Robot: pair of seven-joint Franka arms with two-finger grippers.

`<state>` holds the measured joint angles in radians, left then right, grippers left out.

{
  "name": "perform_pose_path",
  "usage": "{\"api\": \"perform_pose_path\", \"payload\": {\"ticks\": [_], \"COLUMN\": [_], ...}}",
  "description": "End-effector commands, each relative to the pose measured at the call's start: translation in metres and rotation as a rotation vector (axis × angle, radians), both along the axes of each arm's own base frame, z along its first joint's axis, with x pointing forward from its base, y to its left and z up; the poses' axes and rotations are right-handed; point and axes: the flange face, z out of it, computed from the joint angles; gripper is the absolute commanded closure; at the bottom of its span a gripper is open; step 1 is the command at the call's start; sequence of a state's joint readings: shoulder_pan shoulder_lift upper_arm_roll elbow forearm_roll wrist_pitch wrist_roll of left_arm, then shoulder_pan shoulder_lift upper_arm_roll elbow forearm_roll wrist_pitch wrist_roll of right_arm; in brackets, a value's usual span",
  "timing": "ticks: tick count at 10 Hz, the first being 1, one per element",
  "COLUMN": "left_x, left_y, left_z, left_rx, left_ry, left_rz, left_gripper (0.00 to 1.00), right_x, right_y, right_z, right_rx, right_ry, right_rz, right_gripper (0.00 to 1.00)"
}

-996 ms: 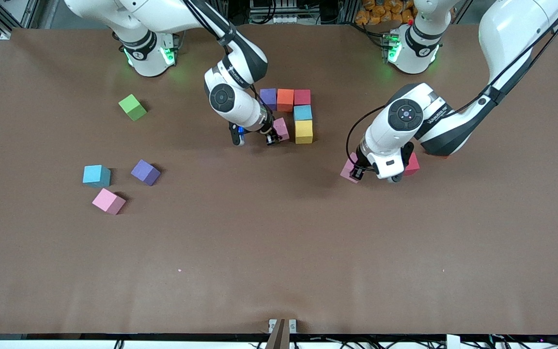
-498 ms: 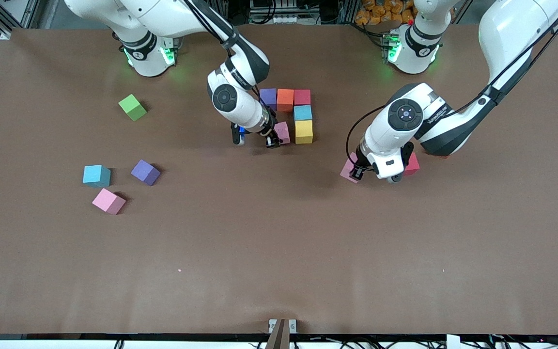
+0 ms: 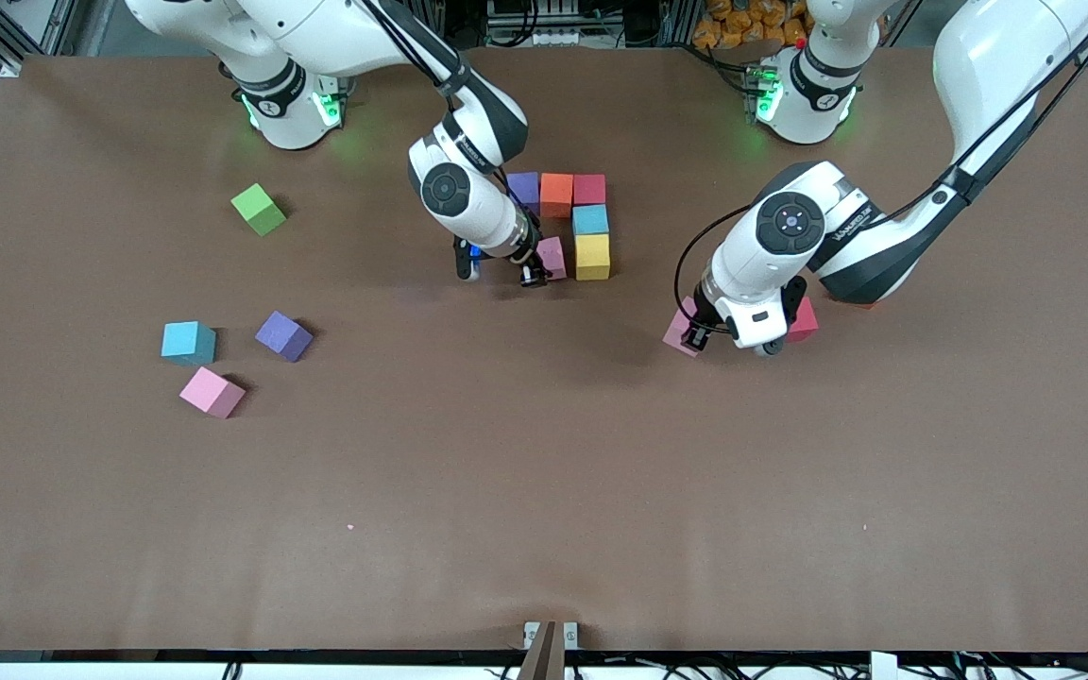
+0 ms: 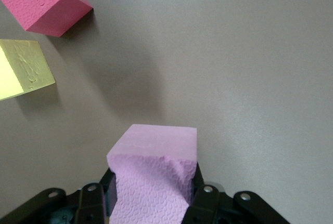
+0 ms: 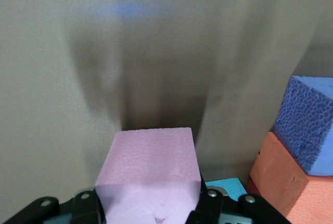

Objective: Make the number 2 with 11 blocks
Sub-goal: 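Lower the pink cube beside the yellow cube with the right gripper, then open the right gripper to release the pink cube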

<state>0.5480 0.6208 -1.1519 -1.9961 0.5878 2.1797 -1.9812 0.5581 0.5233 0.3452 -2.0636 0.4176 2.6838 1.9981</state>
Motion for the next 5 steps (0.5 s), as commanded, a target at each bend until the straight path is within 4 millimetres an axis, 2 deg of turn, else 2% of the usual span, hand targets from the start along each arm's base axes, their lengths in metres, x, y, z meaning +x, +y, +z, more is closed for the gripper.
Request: {"api": "perform_pose_path", "payload": {"ticks": [1,5], "left_x": [-0.003,-0.002], "left_y": [-0.002,-0.001], "left_z": [0.009,0.009], "left_rx": [0.014,0.013], "left_ry": [0.002,0.001], "left_rz": [0.016,0.018], "left_gripper": [0.70,0.65], "right_x": [-0.002,-0.006], "right_y": [0.009,0.022], "right_z": [-0.001,-0.003], "right_rx": [-0.019,-0.093], "right_ry": [-0.001,-0.034], "right_rz": [-0.065,-0.116], "right_gripper": [1.00,1.00]}}
